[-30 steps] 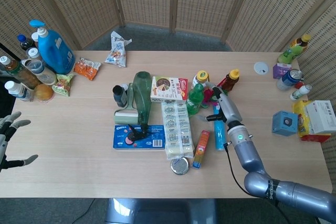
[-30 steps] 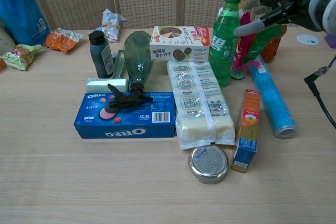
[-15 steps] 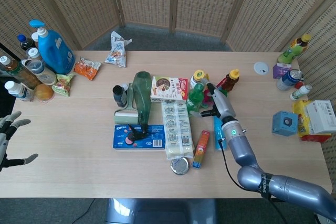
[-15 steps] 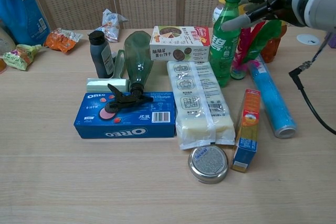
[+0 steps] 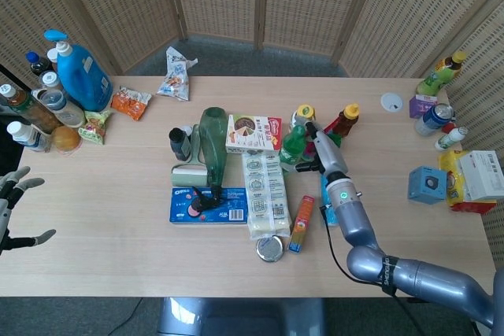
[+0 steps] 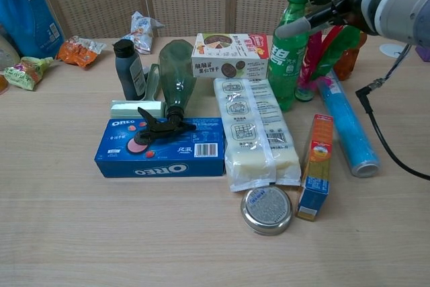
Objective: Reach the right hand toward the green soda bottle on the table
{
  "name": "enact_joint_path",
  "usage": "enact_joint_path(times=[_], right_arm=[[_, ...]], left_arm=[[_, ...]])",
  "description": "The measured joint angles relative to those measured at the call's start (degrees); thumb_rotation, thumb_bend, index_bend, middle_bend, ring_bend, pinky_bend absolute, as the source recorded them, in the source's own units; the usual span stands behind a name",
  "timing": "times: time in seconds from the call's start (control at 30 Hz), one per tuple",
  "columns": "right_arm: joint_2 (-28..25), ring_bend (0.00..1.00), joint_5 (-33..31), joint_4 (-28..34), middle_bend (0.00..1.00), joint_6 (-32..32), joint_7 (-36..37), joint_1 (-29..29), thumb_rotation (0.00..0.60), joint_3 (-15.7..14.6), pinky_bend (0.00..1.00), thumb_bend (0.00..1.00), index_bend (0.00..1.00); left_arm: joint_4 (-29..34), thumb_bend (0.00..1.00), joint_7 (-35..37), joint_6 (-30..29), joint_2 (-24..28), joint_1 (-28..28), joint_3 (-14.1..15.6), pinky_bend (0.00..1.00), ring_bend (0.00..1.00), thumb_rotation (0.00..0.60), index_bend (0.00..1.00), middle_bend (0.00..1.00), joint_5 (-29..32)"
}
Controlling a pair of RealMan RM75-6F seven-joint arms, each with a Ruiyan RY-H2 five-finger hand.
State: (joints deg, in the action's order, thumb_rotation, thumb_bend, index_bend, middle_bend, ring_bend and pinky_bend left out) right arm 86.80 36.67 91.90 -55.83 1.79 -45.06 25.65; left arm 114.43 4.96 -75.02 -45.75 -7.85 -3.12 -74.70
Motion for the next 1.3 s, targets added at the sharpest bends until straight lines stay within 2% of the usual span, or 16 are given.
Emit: enact_joint_path(times=[0.07,0.13,0.23,0.33,0.4,0.47,0.57,0.73,1.3], right_arm=[[0.7,0.15,0.4,-0.6,0.38,-1.0,0.1,0.0,0.600,0.0,0.30,0.00,0.20],[1.3,0.23,0.9,-1.1,0.46,-2.0,0.1,0.1,0.600,0.0,0.42,0.00,0.24],[2.6,0.35,1.9,-2.2,0.58,-3.9,-0.4,0.1,0.600,-0.1,0.61,0.00,0.30],[3.8,0.49,2.9,-3.4,0.72,-5.6,-1.0,0.3,0.600,-0.4,0.86,0.00,0.40],[4.6,0.57,3.9,-4.5,0.80,-6.9,-1.7,0.3,0.600,-0.8,0.96,0.00,0.48],[5.7,0.61,4.7,-5.7,0.84,-8.3,-2.2,0.6,0.600,-1.0,1.00,0.00,0.52],[6.6,0.64,5.5,-6.5,0.89,-9.3,-1.6,1.4,0.600,-0.9,1.00,0.00,0.56],[6.2,0.65,7.0,-5.6,0.90,-10.2,-1.0,2.6,0.600,-0.4,1.00,0.00,0.57],[-1.6,0.65,9.8,6.9,0.91,-15.0,-4.7,5.9,0.600,3.0,1.00,0.00,0.58]], left_arm=[[0.0,0.00,0.0,0.0,0.0,0.0,0.0,0.00,0.00,0.600,0.22,0.00,0.0],[0.0,0.00,0.0,0.0,0.0,0.0,0.0,0.00,0.00,0.600,0.21,0.00,0.1],[0.0,0.00,0.0,0.0,0.0,0.0,0.0,0.00,0.00,0.600,0.21,0.00,0.1],[0.0,0.00,0.1,-0.1,0.1,0.1,0.0,0.00,0.00,0.600,0.21,0.00,0.0],[0.0,0.00,0.1,-0.2,0.1,0.2,0.0,0.00,0.00,0.600,0.21,0.00,-0.1],[0.1,0.00,0.1,-0.3,0.2,0.2,0.0,0.00,0.00,0.600,0.21,0.00,-0.2],[0.1,0.00,0.2,-0.3,0.2,0.3,0.1,0.00,0.00,0.600,0.21,0.00,-0.3],[0.2,0.00,0.0,-0.3,0.2,0.3,0.1,0.00,0.00,0.600,0.21,0.00,-0.6],[0.8,0.00,0.6,-0.9,0.5,0.6,0.6,0.00,0.00,0.600,0.21,0.00,-2.5]])
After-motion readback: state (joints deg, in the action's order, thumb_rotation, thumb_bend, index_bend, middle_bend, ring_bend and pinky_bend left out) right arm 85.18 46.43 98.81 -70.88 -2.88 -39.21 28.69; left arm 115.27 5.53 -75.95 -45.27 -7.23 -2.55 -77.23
